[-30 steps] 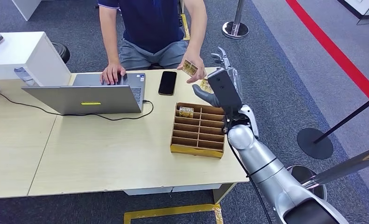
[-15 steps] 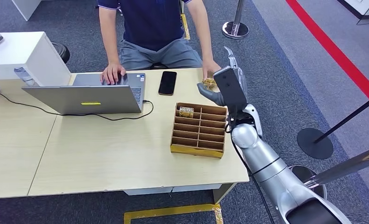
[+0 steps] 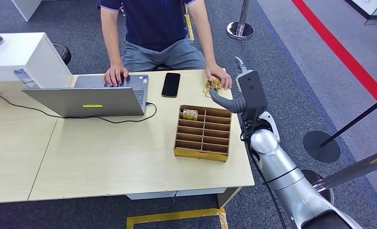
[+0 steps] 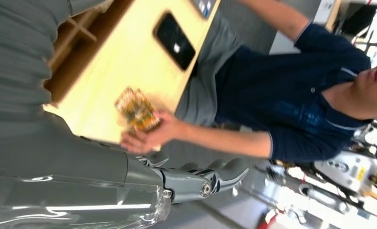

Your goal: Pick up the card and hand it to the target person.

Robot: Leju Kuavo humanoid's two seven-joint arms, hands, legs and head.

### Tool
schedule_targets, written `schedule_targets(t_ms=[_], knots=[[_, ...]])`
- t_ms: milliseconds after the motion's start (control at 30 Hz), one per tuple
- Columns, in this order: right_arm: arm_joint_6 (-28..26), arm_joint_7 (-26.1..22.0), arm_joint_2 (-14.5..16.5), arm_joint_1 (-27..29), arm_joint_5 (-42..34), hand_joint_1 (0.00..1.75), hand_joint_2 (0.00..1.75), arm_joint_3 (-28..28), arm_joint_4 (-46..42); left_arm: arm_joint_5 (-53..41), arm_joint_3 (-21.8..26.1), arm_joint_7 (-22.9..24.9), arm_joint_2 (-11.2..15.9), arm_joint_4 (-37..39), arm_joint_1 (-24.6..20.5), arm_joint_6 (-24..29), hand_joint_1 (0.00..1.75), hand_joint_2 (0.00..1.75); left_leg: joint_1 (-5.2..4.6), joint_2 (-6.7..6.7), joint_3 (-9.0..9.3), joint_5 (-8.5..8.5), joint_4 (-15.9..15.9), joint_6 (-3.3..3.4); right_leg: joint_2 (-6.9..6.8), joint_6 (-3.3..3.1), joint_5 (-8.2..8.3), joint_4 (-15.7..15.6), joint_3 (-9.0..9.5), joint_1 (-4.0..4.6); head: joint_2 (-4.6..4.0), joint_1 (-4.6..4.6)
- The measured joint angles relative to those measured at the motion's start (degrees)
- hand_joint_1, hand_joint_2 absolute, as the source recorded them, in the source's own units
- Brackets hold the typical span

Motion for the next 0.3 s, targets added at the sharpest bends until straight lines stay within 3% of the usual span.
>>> schedule_targets(t_ms=[300], knots=[[7.9, -3.5, -2.6, 2.4, -11.5, 0.00, 1.75, -2.7, -0.5, 0.1, 0.0, -0.6, 0.4, 0.0, -0.2, -0.1, 0.00, 0.00, 0.00, 0.00, 0.01, 0.00, 0.0, 0.00, 0.00, 0.00, 0.00, 0.0, -0.01, 0.00, 0.00, -0.01]])
